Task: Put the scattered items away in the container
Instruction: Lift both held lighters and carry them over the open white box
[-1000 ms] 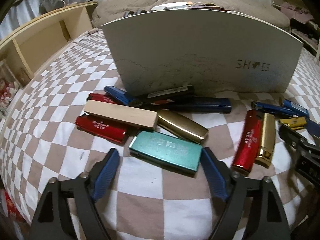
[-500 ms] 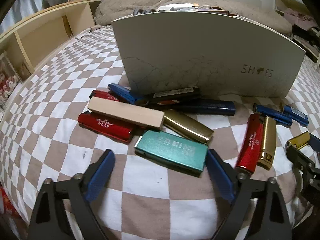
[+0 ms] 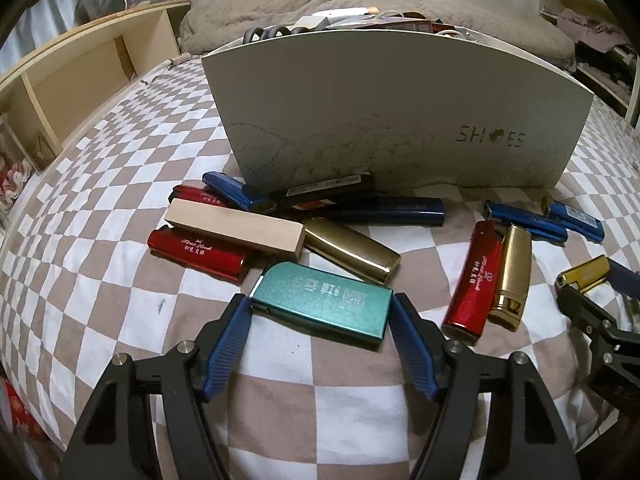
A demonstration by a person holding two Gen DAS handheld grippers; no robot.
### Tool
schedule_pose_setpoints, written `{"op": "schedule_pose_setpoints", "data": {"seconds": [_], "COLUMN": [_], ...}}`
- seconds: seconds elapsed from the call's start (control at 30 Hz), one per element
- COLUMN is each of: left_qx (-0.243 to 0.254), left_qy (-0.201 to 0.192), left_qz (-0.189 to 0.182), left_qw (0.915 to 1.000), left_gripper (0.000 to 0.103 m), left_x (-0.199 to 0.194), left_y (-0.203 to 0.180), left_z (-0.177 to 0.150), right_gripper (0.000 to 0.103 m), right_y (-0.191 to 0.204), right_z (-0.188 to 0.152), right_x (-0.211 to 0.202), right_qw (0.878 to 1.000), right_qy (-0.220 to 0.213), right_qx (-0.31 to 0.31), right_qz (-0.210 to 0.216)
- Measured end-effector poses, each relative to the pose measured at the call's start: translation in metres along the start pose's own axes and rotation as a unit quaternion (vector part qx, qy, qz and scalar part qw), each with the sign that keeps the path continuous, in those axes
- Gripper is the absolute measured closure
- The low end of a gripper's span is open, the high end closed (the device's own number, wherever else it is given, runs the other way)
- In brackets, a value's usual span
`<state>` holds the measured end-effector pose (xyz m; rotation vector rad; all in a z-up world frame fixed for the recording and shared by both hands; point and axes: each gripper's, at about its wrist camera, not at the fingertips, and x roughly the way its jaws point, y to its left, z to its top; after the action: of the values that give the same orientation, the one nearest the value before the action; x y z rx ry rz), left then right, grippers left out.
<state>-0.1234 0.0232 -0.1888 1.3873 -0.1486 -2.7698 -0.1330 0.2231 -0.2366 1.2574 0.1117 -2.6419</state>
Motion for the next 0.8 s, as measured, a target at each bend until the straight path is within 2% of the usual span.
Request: {"op": "schedule_pose_setpoints", "data": {"seconds": [0.2, 0.4, 0.5, 0.8], "left_qx": [-0.014, -0.02, -0.02, -0.022], "left_qy": [-0.005, -0.034, -0.047, -0.09], "left_qz": [-0.016, -0.026, -0.036, -0.061], "left_qw": [0.9998, 0.9989, 0.998, 0.9938], "left_gripper": [0.032, 0.032, 0.032, 0.032], "left_x": [-0.007, -0.024, -0.036, -0.069], "left_y": [0.003, 0.005, 0.003, 0.0], "left_z": [0.004, 0.012, 0.016, 0.029], "right_gripper": [0.026, 0.026, 0.026, 0.026], "right_y": [0.0, 0.001, -0.003, 0.0], "right_z": [0.0, 0.007, 0.034, 0.055], "right_x": [-0.008, -0.024, -0.025, -0.056], "right_qw": [1.0, 1.0, 0.999, 0.996], "right_qy": [-0.002, -0.017, -0.031, -0.084], "right_qx": [0.005, 0.01, 0.01, 0.013], "right_qz": [0.005, 0.014, 0.02, 0.028]}}
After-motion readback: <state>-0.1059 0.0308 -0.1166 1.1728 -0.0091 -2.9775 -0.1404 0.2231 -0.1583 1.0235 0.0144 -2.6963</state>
